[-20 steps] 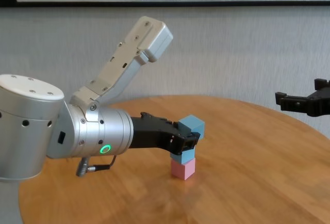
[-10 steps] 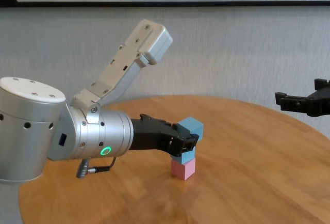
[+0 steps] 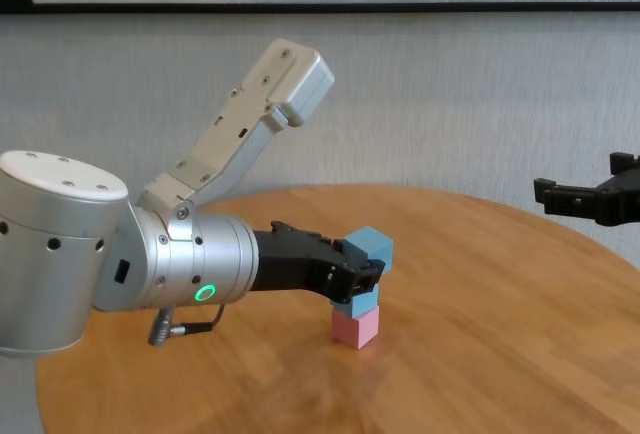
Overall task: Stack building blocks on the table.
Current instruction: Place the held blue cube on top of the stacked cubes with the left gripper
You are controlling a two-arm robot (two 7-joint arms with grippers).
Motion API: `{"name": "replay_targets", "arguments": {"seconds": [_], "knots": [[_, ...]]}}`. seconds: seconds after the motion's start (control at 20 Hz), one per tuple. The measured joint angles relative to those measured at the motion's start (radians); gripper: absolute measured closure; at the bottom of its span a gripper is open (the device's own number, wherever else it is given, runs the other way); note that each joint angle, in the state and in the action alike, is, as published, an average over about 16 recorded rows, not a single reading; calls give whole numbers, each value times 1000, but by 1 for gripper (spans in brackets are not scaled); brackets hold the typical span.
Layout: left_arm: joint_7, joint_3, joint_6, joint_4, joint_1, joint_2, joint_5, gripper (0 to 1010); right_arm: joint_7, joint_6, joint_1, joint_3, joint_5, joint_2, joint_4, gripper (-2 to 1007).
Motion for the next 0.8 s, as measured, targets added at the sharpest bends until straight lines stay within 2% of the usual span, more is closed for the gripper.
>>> {"name": "replay_targets", "arguments": {"seconds": [0.8], "knots": [[8,1,-7,5,1,0,-5,608,0,0,0,0,0,0,0,0]]}}
